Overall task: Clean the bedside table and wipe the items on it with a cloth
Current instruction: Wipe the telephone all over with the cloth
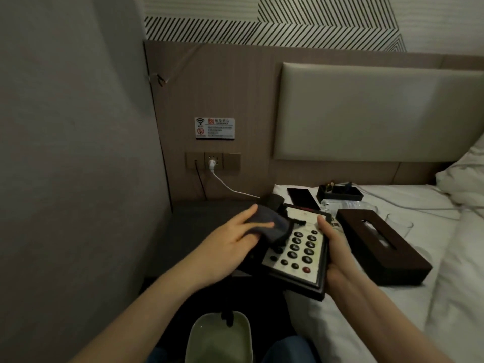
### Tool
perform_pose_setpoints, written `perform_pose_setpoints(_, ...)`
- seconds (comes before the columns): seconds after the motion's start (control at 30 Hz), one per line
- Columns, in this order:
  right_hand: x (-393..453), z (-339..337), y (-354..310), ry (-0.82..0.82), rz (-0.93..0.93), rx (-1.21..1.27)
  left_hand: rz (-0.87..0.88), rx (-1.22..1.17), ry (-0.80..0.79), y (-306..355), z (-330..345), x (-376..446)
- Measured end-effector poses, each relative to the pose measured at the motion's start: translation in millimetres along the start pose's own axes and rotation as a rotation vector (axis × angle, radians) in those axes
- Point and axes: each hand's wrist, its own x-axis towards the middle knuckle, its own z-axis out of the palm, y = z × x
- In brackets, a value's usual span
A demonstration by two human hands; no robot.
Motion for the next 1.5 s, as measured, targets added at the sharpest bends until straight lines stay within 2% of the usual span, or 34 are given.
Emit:
perform_pose_setpoints(0.07, 2, -3, -1, 0.012, -0.017, 0.002, 0.019, -0.049, 0.026, -3, 3, -11)
perform_pose_setpoints(0.13, 5, -7, -2, 0.021, -0.024, -0.002, -0.045, -0.201, 0.098, -5, 4, -16)
perform_pose_setpoints(0.27, 5, -17, -2, 0.034, -0.027, -0.014, -0.328, -0.551, 0.453, -8, -11, -8)
perform_pose_setpoints(0.33, 4, -21, -2, 0.04, -0.026, -0.011, -0.413, -0.67, 0.593, -11, -26, -1)
perform_pose_setpoints(0.43, 2, -24, 0, 0.045, -0.032, -0.026, -0.369, -0.707, 0.745, -10, -46, 7)
perform_pose_setpoints(0.5, 2, -23, 2, 0.05, -0.034, -0.04, -0.248, -0.574, 0.79, -6, -52, 14)
perform_pose_setpoints(0.57, 1, -21, 4, 0.055, -0.021, -0.048, -0.118, -0.292, 0.716, 2, -54, 20)
perform_pose_setpoints(0.63, 0, -20, 6, 0.053, -0.01, -0.057, -0.085, -0.19, 0.632, 12, -51, 28)
perform_pose_setpoints(0.67, 0, -19, 7, 0.05, -0.006, -0.059, -0.098, -0.253, 0.605, 18, -49, 31)
perform_pose_setpoints(0.8, -4, -18, 9, 0.021, 0.026, -0.058, -0.305, -0.923, 0.458, 32, -48, 47)
perform_pose_setpoints(0.87, -7, -17, 8, 0.006, 0.036, -0.055, -0.398, -1.124, 0.36, 25, -47, 47)
perform_pose_setpoints(0.9, -8, -17, 8, -0.001, 0.039, -0.053, -0.434, -1.115, 0.319, 17, -44, 46)
perform_pose_setpoints(1.0, -11, -18, 7, -0.02, 0.038, -0.049, -0.545, -0.889, 0.201, -11, -30, 42)
perform_pose_setpoints(1.07, -12, -19, 6, -0.023, 0.037, -0.046, -0.537, -0.786, 0.161, -23, -24, 36)
perform_pose_setpoints(1.2, -10, -21, 6, -0.008, 0.026, -0.039, -0.424, -0.697, 0.164, -28, -16, 32)
perform_pose_setpoints(1.3, -9, -22, 7, -0.001, 0.033, -0.036, -0.093, -0.548, 0.238, -18, -15, 34)
perform_pose_setpoints(1.4, -10, -22, 7, -0.002, 0.052, -0.028, 0.197, -0.359, 0.089, -11, -24, 28)
perform_pose_setpoints(1.5, -10, -24, 5, 0.003, 0.045, -0.021, 0.247, -0.131, -0.023, -17, -25, 21)
